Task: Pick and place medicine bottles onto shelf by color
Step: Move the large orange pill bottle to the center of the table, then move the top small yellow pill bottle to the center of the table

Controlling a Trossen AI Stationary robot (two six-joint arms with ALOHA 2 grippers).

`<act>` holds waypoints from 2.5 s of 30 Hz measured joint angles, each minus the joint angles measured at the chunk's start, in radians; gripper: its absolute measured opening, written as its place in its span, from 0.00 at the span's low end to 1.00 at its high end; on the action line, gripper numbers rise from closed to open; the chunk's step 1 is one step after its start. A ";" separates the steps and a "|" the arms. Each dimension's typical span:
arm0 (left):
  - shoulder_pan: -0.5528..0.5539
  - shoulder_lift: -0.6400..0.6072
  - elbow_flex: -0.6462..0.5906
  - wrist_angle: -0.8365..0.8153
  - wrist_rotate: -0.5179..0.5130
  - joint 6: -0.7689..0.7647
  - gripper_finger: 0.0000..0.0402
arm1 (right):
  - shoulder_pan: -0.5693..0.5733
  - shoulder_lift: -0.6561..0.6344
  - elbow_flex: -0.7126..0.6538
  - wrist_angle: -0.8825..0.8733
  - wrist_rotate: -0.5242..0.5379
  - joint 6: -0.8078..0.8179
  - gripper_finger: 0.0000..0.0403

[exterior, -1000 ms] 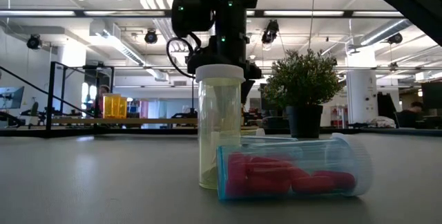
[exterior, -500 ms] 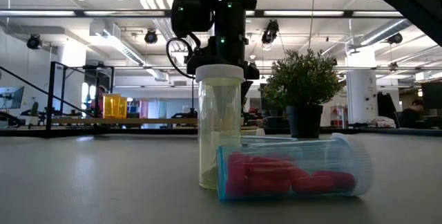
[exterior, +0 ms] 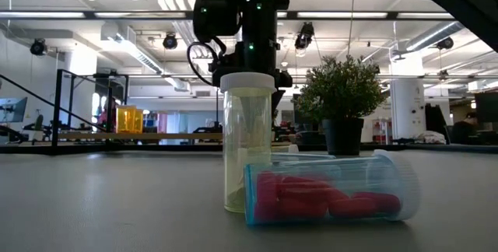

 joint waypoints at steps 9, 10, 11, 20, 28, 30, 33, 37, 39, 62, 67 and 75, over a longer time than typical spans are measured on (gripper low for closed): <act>0.000 0.002 0.000 0.000 0.000 0.000 0.71 | 0.000 0.000 0.000 0.000 -0.002 0.001 0.55; 0.000 0.003 0.000 0.000 0.000 0.000 0.71 | 0.000 0.000 0.000 -0.001 -0.002 0.001 0.55; 0.000 0.004 0.000 0.001 0.001 -0.001 0.71 | 0.000 0.000 0.000 -0.002 -0.002 -0.002 0.55; 0.000 0.006 0.000 0.000 0.004 -0.002 0.71 | 0.000 0.000 0.000 0.000 -0.002 -0.010 0.49; 0.000 0.006 0.000 0.000 0.004 -0.002 0.71 | 0.000 0.000 0.000 0.006 -0.002 0.002 0.59; 0.000 0.006 0.000 0.000 0.003 -0.002 0.71 | 0.000 0.000 0.000 0.006 -0.002 0.002 0.62; 0.000 0.006 0.000 0.000 0.003 -0.002 0.71 | 0.000 -0.003 0.000 -0.001 -0.002 0.002 0.66; 0.000 0.006 0.000 0.000 0.003 -0.002 0.71 | 0.000 -0.032 -0.001 -0.033 -0.001 0.002 0.70; 0.000 0.006 0.000 0.000 0.004 -0.014 0.71 | 0.000 -0.055 -0.001 -0.059 -0.001 0.002 0.71; -0.299 0.098 0.001 -0.191 0.235 -0.212 0.71 | 0.138 -0.512 -0.080 -0.179 0.066 0.293 0.64; -0.368 0.093 0.001 -0.332 0.236 -0.255 0.71 | 0.203 -0.574 -0.176 -0.182 0.109 0.471 0.65; -0.466 0.108 0.001 -0.453 0.232 -0.256 0.71 | 0.296 -0.590 -0.363 -0.119 0.112 0.613 0.64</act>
